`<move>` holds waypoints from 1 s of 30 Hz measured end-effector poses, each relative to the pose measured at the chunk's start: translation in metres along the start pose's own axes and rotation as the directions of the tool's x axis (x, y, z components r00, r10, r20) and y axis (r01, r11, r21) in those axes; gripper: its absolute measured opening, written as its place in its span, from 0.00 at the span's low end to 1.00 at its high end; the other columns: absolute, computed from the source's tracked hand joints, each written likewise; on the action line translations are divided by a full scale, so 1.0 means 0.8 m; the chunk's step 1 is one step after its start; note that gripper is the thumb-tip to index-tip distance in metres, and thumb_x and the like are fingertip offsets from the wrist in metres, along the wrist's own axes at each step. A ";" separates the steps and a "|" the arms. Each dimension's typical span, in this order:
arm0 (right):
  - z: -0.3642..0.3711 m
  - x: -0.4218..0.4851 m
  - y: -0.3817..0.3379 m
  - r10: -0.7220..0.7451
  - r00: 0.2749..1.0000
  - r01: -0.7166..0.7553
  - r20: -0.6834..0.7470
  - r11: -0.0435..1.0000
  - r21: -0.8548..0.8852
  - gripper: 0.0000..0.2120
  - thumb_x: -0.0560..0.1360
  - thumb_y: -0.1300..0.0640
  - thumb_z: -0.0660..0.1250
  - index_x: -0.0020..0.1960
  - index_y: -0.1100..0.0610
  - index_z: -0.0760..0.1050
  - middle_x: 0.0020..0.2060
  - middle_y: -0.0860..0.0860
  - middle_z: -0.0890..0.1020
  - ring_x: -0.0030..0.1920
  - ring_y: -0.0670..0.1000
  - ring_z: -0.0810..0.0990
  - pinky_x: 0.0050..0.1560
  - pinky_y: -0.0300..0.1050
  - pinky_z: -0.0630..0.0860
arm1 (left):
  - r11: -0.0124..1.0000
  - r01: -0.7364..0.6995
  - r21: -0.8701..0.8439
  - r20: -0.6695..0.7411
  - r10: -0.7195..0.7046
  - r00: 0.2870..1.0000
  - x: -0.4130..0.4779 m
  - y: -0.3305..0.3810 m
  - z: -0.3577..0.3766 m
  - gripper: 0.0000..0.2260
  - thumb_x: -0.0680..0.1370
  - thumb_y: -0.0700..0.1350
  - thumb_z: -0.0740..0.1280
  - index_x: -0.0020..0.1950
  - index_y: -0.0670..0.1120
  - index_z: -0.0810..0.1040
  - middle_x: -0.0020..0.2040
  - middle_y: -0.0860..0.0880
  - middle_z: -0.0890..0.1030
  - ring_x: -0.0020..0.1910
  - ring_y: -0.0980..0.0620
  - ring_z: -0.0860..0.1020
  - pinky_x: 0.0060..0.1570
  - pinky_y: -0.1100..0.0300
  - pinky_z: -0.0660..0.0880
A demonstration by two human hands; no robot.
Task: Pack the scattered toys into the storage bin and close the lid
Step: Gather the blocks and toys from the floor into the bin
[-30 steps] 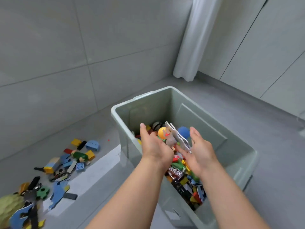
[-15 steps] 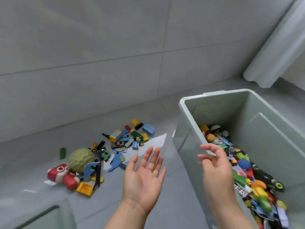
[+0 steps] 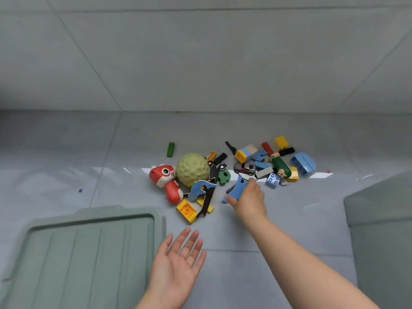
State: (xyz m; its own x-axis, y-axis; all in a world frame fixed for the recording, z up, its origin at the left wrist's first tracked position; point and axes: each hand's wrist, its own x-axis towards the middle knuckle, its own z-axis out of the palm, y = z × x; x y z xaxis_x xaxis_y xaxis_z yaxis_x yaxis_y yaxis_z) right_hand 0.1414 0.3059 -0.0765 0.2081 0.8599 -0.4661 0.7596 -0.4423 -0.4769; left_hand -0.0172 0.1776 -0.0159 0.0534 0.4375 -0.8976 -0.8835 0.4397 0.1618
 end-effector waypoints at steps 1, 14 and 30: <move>0.009 0.009 -0.001 0.011 0.999 -0.011 -0.039 1.000 0.005 0.36 0.71 0.48 0.71 0.70 0.60 0.58 0.67 0.57 0.67 0.66 0.58 0.65 0.61 0.52 0.68 | 1.000 -0.004 0.003 0.006 0.004 1.000 0.005 0.001 -0.002 0.17 0.79 0.52 0.58 0.55 0.42 0.78 0.44 0.43 0.84 0.51 0.45 0.77 0.52 0.49 0.72; -0.022 -0.047 0.025 -0.213 0.945 0.018 0.250 0.794 0.608 0.05 0.71 0.62 0.71 0.45 0.53 0.78 0.34 0.50 0.75 0.33 0.46 0.73 0.35 0.33 0.72 | 0.999 -0.020 0.041 0.036 0.018 0.999 0.065 -0.032 0.031 0.15 0.78 0.55 0.60 0.58 0.48 0.77 0.57 0.42 0.80 0.56 0.41 0.78 0.56 0.45 0.73; 0.029 -0.048 0.071 -0.410 0.890 0.403 0.201 0.912 0.077 0.09 0.69 0.56 0.72 0.49 0.52 0.78 0.53 0.41 0.67 0.56 0.43 0.64 0.51 0.29 0.61 | 0.995 -0.056 0.087 -0.009 0.057 0.998 0.091 -0.048 0.026 0.16 0.81 0.51 0.57 0.65 0.46 0.73 0.65 0.46 0.75 0.60 0.46 0.73 0.58 0.50 0.70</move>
State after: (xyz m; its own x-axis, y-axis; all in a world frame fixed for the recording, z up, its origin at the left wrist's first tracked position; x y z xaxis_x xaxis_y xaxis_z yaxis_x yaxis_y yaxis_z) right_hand 0.1624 0.2415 -0.1032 -0.2503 0.8954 -0.3683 0.7290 -0.0761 -0.6803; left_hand 0.0305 0.2086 -0.0789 -0.0016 0.4546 -0.8907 -0.8414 0.4807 0.2469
